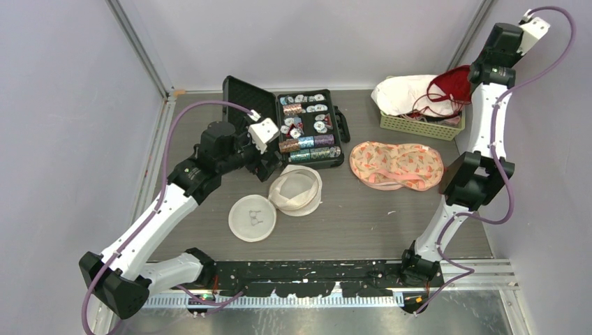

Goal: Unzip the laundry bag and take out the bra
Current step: Place the bra in the bin.

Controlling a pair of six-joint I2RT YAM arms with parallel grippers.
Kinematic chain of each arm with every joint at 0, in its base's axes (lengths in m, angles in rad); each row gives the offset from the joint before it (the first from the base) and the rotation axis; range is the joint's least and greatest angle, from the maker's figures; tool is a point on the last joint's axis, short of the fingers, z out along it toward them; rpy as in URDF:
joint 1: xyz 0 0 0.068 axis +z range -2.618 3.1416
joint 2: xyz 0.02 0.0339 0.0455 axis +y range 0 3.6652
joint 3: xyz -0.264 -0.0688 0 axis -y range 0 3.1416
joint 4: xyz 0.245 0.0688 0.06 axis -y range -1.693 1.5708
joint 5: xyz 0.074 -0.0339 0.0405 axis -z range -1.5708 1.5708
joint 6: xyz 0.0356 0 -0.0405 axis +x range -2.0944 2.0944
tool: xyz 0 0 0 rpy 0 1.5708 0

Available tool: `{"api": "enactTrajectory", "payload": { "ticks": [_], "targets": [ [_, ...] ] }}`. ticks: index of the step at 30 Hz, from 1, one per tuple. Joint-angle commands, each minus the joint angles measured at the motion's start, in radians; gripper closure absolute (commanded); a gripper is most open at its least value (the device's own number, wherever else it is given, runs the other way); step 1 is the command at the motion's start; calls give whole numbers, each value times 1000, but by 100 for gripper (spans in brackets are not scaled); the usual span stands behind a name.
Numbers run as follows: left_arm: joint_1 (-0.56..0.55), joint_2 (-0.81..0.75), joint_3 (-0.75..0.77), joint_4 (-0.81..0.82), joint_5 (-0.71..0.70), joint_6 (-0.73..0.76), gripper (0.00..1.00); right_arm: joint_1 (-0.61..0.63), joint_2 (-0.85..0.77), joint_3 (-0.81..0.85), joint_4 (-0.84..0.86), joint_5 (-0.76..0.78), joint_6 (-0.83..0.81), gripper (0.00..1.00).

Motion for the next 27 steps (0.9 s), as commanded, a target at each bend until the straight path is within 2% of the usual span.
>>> {"api": "enactTrajectory", "payload": {
  "ticks": [1,5,15,27],
  "targets": [
    [4,-35,-7,20,-9,-9,8,64,-46,-63,45,128,-15,99],
    [3,-50,-13,7,-13,-12,8,133,-20,-74,51,176,-34,100],
    [4,-72,-31,-10,-39,-5,8,259,58,-110,45,136,-24,99],
    [6,-89,-40,-25,-53,3,8,298,202,-125,124,120,-133,99]
  ]
}}
